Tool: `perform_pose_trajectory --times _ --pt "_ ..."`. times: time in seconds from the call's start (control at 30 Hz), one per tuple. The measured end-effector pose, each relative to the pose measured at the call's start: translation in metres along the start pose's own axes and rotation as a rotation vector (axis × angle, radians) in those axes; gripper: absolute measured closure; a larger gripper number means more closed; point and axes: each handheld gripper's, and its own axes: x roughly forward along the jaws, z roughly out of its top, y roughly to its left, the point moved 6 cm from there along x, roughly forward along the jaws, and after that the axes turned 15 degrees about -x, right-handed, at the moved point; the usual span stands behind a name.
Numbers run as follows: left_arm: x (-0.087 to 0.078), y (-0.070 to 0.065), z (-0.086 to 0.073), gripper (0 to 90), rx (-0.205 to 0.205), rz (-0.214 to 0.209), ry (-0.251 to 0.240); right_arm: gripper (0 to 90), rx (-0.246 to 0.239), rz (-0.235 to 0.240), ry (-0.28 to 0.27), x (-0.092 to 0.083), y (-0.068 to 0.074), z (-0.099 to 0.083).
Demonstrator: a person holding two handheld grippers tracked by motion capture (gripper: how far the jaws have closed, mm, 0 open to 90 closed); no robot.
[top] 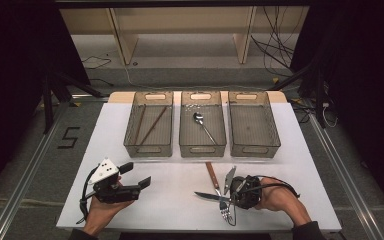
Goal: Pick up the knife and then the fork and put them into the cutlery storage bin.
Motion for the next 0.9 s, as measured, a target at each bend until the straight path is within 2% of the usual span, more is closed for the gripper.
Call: perform_pose_trajectory --times 0.17,0.4,0.43,0.53,0.9 --pt "0.0 0.0 0.0 15.3 0.003 0.0 -0.001 77.3 0.031 -0.035 -0.082 -0.012 -0.006 -0.001" --pt "-0.001 0.0 0.001 15.3 0.0 -0.003 -0.007 77.3 0.199 -0.121 -0.24 -0.036 -0.026 -0.003" --pt "-0.001 0.0 0.001 15.3 0.0 -0.003 -0.007 77.3 0.232 -0.127 -0.254 -0.039 -0.029 -0.004" --pt "-0.001 0.0 0.001 15.3 -0.001 -0.003 -0.009 77.3 0.293 -0.155 -0.279 -0.046 -0.039 -0.006" --pt "-0.002 0.0 0.001 15.3 -0.004 -0.004 -0.017 77.3 0.446 -0.234 -0.387 -0.068 -0.071 -0.006"
